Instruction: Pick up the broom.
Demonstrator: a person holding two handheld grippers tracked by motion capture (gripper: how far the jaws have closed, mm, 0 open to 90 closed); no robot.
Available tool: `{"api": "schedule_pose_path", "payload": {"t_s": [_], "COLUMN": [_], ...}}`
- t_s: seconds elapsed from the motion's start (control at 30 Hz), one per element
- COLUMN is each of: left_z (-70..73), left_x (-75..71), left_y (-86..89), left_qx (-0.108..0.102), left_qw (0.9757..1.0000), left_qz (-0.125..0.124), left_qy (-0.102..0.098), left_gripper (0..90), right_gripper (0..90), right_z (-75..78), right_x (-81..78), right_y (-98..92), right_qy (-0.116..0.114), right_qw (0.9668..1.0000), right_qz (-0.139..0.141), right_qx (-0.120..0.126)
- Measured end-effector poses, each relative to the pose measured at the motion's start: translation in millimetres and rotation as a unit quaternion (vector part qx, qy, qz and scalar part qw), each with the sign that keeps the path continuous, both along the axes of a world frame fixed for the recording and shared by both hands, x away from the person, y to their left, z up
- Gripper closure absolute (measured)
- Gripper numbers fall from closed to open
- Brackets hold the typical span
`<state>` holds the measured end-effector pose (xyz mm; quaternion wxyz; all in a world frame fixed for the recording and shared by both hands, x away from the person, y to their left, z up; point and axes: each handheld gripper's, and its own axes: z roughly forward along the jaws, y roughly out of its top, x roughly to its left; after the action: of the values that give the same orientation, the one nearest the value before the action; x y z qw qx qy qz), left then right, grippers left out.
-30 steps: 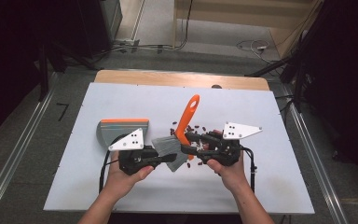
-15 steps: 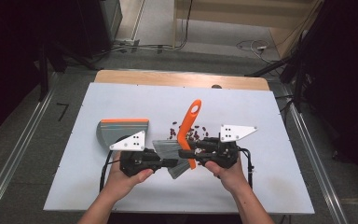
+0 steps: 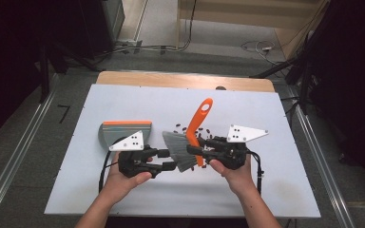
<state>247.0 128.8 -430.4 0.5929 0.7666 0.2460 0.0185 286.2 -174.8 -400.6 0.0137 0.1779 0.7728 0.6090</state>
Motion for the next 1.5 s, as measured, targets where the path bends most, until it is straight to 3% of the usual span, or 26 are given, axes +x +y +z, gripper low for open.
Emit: {"api": "schedule_pose_path", "payload": {"t_s": [0.1, 0.2, 0.23, 0.37, 0.63, 0.97, 1.3, 1.5], "left_z": [0.6, 0.4, 0.0, -2.0, -1.8, -1.7, -3.0, -2.9], "left_x": [-0.8, -1.4, -1.2, -0.9, -2.6, -3.5, -3.5, -3.9], "left_y": [4.6, 10.8, 12.7, 18.2, 33.2, 48.6, 54.5, 56.7], "left_qx": [0.001, 0.001, 0.001, 0.001, -0.007, -0.008, -0.009, -0.009], "left_qw": [0.9999, 0.9993, 0.9989, 0.9978, 0.9957, 0.9927, 0.9919, 0.9919], "left_qz": [0.013, 0.038, 0.047, 0.066, 0.091, 0.119, 0.125, 0.125], "left_qy": [-0.003, -0.008, -0.008, -0.010, -0.012, -0.021, -0.023, -0.023], "left_gripper": [37.3, 27.1, 27.1, 16.8, 3.6, 0.0, 0.0, 0.0], "right_gripper": [68.1, 68.1, 68.1, 68.1, 68.1, 68.1, 68.1, 68.1], "right_z": [0.4, 1.2, 1.2, 1.2, 0.4, -1.2, -4.9, -7.1], "right_x": [2.1, 6.0, 6.0, 9.2, 14.4, 23.6, 30.8, 34.1], "right_y": [-3.5, -8.9, -8.9, -15.2, -25.5, -42.1, -59.2, -65.5], "right_qy": [0.002, 0.004, 0.004, 0.011, 0.018, 0.025, 0.033, 0.036], "right_qw": [0.9998, 0.9978, 0.9978, 0.9939, 0.9872, 0.9781, 0.9685, 0.9652], "right_qz": [-0.020, -0.061, -0.061, -0.103, -0.149, -0.196, -0.236, -0.247], "right_qx": [-0.006, -0.024, -0.024, -0.037, -0.055, -0.065, -0.074, -0.076]}}
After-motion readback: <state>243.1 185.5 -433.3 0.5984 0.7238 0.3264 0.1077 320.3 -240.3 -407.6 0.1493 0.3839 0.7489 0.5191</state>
